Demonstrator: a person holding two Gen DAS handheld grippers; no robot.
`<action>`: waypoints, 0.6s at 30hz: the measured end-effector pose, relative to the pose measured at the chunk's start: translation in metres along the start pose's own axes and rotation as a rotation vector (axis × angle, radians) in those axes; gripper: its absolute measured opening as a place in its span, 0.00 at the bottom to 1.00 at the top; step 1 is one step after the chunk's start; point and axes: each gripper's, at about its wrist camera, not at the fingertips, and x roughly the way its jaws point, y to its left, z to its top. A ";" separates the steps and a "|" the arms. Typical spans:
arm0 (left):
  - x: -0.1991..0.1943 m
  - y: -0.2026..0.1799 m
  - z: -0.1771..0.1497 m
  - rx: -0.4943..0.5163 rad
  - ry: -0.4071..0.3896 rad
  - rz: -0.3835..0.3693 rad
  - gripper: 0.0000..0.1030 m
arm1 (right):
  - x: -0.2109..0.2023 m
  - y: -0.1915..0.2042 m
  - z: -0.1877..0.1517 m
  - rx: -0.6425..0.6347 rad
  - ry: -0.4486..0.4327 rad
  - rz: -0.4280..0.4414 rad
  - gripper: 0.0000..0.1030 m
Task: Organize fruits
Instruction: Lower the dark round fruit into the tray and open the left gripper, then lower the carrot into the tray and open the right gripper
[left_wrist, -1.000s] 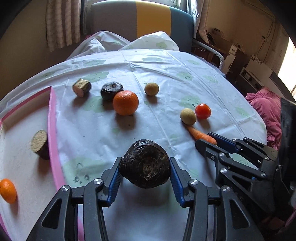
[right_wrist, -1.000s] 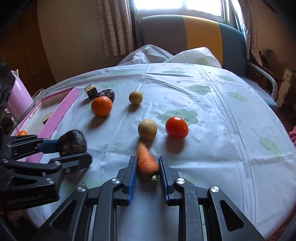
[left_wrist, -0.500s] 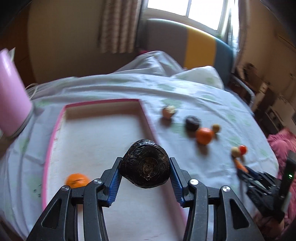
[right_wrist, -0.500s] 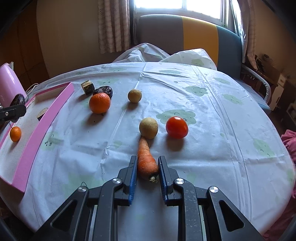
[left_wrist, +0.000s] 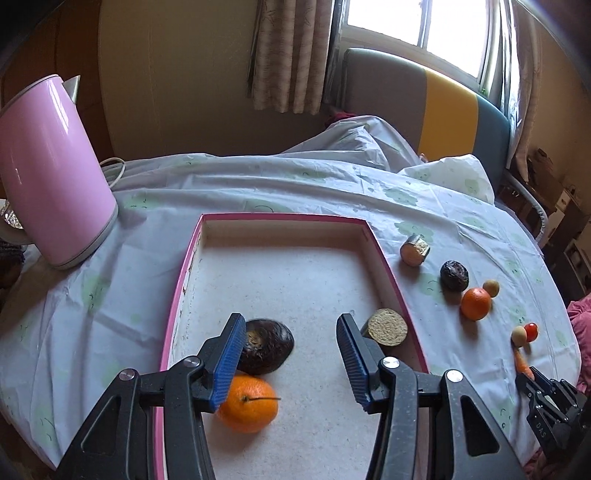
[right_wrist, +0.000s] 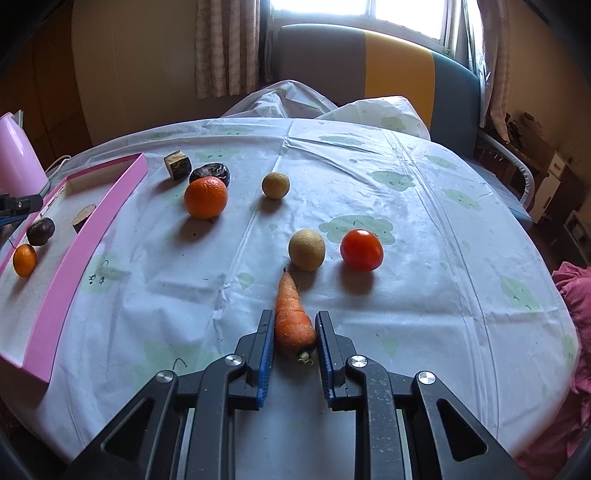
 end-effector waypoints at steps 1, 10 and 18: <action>-0.001 0.000 -0.001 -0.001 0.000 -0.005 0.51 | 0.000 0.000 0.000 0.003 0.002 0.001 0.22; -0.008 -0.001 -0.015 0.001 0.015 -0.019 0.51 | -0.001 0.006 -0.001 0.020 0.005 0.012 0.22; -0.012 0.001 -0.030 0.001 0.026 -0.028 0.51 | -0.005 0.022 -0.001 0.016 0.010 0.079 0.21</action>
